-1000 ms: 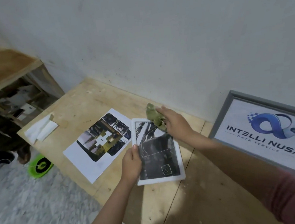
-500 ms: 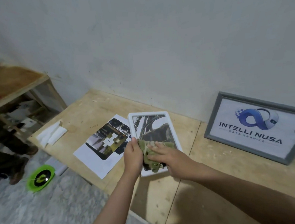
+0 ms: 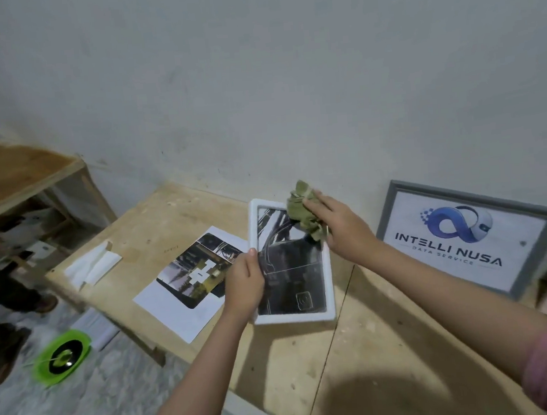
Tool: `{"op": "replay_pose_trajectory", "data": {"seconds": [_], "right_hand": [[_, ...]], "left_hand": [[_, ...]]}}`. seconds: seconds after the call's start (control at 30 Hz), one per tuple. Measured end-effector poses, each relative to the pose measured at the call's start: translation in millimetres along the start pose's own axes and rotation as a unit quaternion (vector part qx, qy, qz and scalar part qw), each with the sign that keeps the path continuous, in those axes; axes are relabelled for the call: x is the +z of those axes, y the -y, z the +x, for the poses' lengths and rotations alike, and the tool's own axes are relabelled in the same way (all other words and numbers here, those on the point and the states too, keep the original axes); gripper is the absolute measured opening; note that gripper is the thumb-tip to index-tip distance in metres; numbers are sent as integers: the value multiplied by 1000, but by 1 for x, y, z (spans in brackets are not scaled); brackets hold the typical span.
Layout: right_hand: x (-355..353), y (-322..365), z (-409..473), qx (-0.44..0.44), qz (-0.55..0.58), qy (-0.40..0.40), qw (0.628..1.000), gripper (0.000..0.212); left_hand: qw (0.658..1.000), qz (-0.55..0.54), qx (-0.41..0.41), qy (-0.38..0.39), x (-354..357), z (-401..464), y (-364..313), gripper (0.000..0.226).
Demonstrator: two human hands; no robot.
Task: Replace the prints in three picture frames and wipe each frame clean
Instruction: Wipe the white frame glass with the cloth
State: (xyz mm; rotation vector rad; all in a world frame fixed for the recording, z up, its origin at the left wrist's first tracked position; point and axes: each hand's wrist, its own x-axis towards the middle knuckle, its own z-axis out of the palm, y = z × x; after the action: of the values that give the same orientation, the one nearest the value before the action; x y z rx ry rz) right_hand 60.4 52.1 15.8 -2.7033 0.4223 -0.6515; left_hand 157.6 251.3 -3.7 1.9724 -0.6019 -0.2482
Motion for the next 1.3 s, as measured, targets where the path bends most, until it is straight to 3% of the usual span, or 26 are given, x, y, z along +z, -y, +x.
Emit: {"op": "replay_pose_trajectory", "data": {"seconds": [0.17, 0.3, 0.43, 0.47, 0.53, 0.6, 0.63, 0.73, 0.83, 1.0, 1.13, 1.3], "right_hand": [[41, -7, -8, 11, -36, 60, 997, 94], [44, -1, -50, 41, 22, 108, 993, 82], [32, -3, -73, 32, 64, 256, 964, 63], [24, 0, -69, 63, 88, 245, 963, 60], [2, 8, -54, 122, 166, 138, 969, 60], [-7, 15, -37, 84, 164, 30, 982, 67], [-8, 21, -30, 57, 123, 23, 991, 71], [11, 38, -28, -25, -41, 98, 994, 75], [24, 41, -46, -94, -71, 101, 988, 71], [38, 31, -67, -200, -170, 133, 956, 69], [29, 15, -68, -207, -193, 133, 950, 70], [5, -38, -65, -102, -198, 178, 959, 39]], "left_hand": [[998, -10, 14, -54, 9, 3, -14, 41], [997, -6, 15, -81, 12, 8, -9, 41], [996, -12, 8, -91, 17, 12, -7, 41], [997, -9, 5, -81, 18, 14, -7, 41], [998, -29, -23, -49, 24, 21, -4, 42], [995, -73, -60, -12, 32, 25, -6, 45], [992, -106, -75, 4, 37, 25, -8, 47], [971, -215, -102, 26, 45, 24, -17, 41], [959, -248, -138, -9, 44, 30, -13, 40], [986, -122, -107, -32, 45, 27, -9, 40], [983, -121, -133, -38, 51, 23, -6, 38], [990, -71, -118, -28, 42, 26, 1, 44]]}}
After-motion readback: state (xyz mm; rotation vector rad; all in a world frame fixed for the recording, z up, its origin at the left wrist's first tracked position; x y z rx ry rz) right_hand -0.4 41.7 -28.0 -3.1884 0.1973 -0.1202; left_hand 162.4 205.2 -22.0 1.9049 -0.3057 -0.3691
